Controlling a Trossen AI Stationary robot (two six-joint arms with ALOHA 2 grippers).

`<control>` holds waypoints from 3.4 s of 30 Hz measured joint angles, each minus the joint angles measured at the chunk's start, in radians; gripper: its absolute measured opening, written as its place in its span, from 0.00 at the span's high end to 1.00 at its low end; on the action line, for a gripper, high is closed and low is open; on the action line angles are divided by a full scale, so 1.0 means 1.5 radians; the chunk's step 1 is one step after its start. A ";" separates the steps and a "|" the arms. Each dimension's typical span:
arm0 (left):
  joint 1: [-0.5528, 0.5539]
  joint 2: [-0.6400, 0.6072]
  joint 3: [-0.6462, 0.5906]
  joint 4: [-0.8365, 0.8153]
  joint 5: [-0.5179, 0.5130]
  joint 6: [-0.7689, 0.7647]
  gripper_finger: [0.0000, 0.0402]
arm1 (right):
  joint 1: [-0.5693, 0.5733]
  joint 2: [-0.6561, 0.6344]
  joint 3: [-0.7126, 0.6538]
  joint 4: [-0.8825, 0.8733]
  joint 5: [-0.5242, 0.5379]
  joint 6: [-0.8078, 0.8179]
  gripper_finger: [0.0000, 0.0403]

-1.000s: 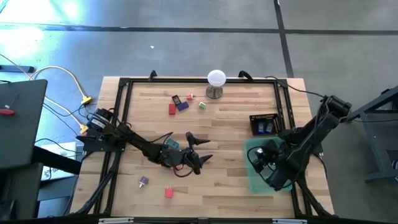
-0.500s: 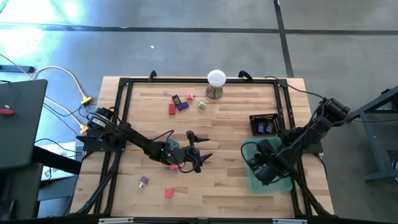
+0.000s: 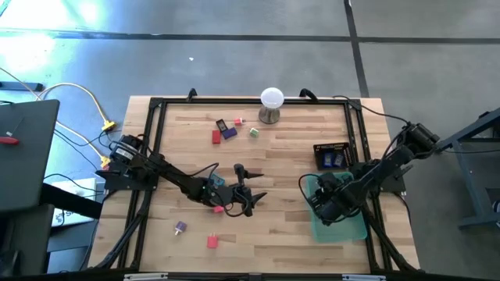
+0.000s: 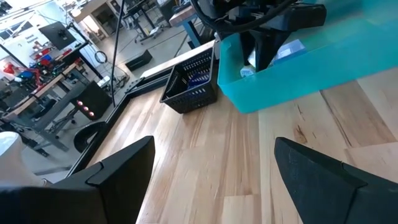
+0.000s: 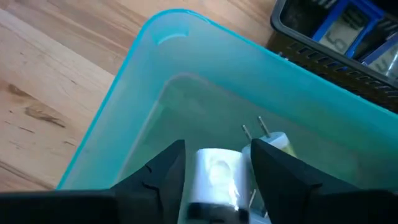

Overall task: Pick & Place Office items
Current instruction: Put the white charger adapter into the green bin, then put the light blue charger adapter into the green bin

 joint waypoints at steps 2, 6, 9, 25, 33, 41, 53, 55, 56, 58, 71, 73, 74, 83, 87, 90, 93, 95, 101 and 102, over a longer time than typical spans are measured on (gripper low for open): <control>0.000 0.000 0.000 0.000 0.000 0.000 0.19 | 0.000 0.000 0.000 0.000 -0.001 0.000 0.56; 0.000 0.000 0.000 0.000 -0.001 0.000 0.19 | 0.000 0.000 0.000 0.000 -0.001 0.000 0.55; 0.000 0.000 0.000 -0.003 -0.001 0.000 0.19 | 0.000 0.000 0.000 -0.006 0.008 -0.008 0.55; -0.011 0.000 0.000 -0.064 -0.004 0.018 0.19 | 0.055 -0.065 0.028 -0.047 0.184 -0.032 0.56; -0.051 -0.094 0.001 -0.237 -0.135 0.122 0.20 | 0.110 -0.091 0.028 -0.024 0.281 -0.032 0.56; -0.046 -0.230 0.001 -0.550 -0.102 -0.072 0.20 | 0.116 -0.091 0.028 -0.017 0.304 -0.034 0.56; 0.087 -0.282 0.000 -0.929 0.303 -0.143 0.20 | 0.116 -0.091 0.028 -0.014 0.315 -0.035 0.56; 0.106 -0.282 0.000 -0.917 0.302 -0.141 0.20 | 0.116 -0.091 0.028 -0.014 0.322 -0.035 0.56; 0.115 -0.282 0.000 -0.911 0.302 -0.136 0.20 | 0.116 -0.091 0.028 -0.013 0.327 -0.035 0.56; 0.133 -0.282 0.000 -0.907 0.305 -0.121 0.20 | 0.116 -0.091 0.028 -0.010 0.334 -0.036 0.56; 0.211 -0.282 0.000 -0.907 0.516 -0.177 0.20 | 0.116 -0.091 0.028 0.011 0.332 -0.076 0.56; 0.212 -0.282 0.000 -0.907 0.516 -0.178 0.20 | 0.116 -0.091 0.028 0.014 0.332 -0.082 0.56; 0.212 -0.282 0.000 -0.907 0.516 -0.178 0.20 | 0.116 -0.091 0.028 0.015 0.332 -0.082 0.56; 0.203 -0.282 0.000 -0.899 0.517 -0.187 0.20 | 0.116 -0.091 0.028 0.016 0.336 -0.082 0.56; 0.192 -0.277 0.000 -0.899 0.473 -0.227 0.20 | 0.116 -0.091 0.028 0.018 0.336 -0.082 0.56; 0.182 -0.271 -0.003 -0.902 0.405 -0.226 0.20 | 0.116 -0.091 0.028 0.017 0.336 -0.082 0.56; 0.173 -0.255 -0.004 -0.909 0.389 -0.219 0.20 | 0.116 -0.091 0.028 0.019 0.336 -0.087 0.56; 0.168 -0.245 -0.004 -0.901 0.390 -0.219 0.20 | 0.116 -0.091 0.028 0.020 0.337 -0.090 0.56; 0.155 -0.213 -0.004 -0.906 0.394 -0.209 0.20 | 0.114 -0.091 0.028 0.036 0.348 -0.116 0.56; 0.153 -0.208 -0.004 -0.903 0.394 -0.209 0.20 | 0.114 -0.091 0.028 0.037 0.348 -0.117 0.56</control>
